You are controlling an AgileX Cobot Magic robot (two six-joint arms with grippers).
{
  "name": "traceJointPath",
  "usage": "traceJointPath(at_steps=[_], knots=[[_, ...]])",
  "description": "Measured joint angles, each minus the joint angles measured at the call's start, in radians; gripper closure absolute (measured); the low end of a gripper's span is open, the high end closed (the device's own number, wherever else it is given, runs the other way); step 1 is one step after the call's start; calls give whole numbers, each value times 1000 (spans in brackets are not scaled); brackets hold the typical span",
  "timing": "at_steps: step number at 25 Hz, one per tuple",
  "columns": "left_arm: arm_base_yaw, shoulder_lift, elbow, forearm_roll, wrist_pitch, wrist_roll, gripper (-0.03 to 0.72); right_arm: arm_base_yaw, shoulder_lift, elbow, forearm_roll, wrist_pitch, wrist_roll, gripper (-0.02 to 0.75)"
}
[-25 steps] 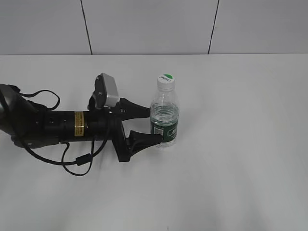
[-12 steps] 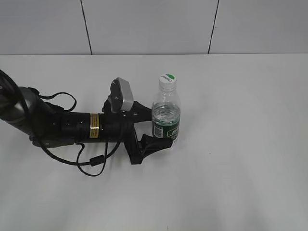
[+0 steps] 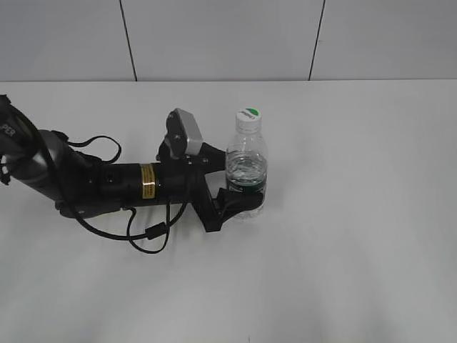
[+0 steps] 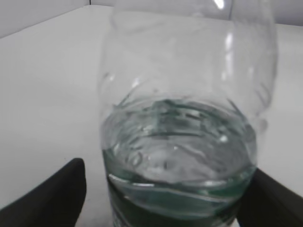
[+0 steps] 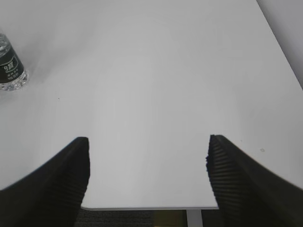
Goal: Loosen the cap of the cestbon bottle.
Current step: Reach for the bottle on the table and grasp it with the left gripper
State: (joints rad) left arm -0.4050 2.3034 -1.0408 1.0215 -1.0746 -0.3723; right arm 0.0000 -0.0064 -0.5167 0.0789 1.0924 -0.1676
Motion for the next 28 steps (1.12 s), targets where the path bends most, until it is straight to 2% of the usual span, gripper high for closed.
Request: traceJointPath(at_steps=[13,16,20,28], knots=[[-3,9,-8,-23,-67,0,145,0,0,0,0,0,0,150],[-3,9,-8,-21,-67,0,179,0,0,0,0,0,0,150],[-5,9,-8,-18,-69,-1,275,0,0,0,0,0,0,150],[-5,9,-8,-17,-68,-1,275,0,0,0,0,0,0,150]])
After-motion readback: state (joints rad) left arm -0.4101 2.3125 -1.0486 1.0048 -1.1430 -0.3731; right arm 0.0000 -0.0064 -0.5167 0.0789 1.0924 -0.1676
